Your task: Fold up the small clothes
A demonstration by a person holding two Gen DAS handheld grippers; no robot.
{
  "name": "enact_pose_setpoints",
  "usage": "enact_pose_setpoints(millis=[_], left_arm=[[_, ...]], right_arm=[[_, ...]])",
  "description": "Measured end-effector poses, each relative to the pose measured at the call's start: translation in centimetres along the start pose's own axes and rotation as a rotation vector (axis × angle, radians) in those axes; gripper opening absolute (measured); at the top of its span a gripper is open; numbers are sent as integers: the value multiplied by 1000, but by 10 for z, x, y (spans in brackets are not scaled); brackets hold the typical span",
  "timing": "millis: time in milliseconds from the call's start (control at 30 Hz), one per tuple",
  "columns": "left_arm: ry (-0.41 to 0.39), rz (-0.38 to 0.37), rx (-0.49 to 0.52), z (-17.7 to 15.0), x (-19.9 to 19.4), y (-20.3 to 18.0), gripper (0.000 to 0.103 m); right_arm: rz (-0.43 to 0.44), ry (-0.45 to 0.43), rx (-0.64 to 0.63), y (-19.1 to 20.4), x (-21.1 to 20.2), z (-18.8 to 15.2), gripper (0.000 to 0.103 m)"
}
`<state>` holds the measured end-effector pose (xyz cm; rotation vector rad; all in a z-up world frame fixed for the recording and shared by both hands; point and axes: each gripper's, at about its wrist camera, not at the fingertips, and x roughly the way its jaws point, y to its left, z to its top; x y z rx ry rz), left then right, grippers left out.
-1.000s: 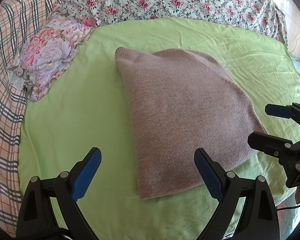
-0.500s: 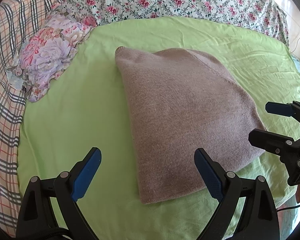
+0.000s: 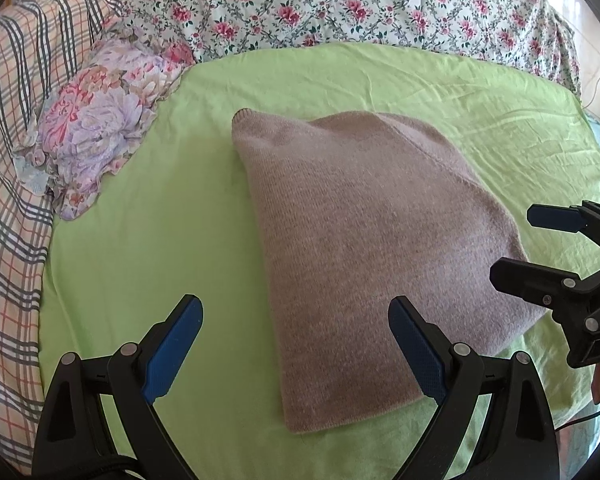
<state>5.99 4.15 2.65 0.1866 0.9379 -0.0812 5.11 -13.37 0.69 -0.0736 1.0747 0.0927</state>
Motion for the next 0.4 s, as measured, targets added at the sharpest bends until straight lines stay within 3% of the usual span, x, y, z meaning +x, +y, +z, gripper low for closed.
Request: enact_pose_setpoints(millis=[400], left_arm=[[5,28,-23,7,4,12,94]], right_arm=[[3,-5,20,-8,5,3,100]])
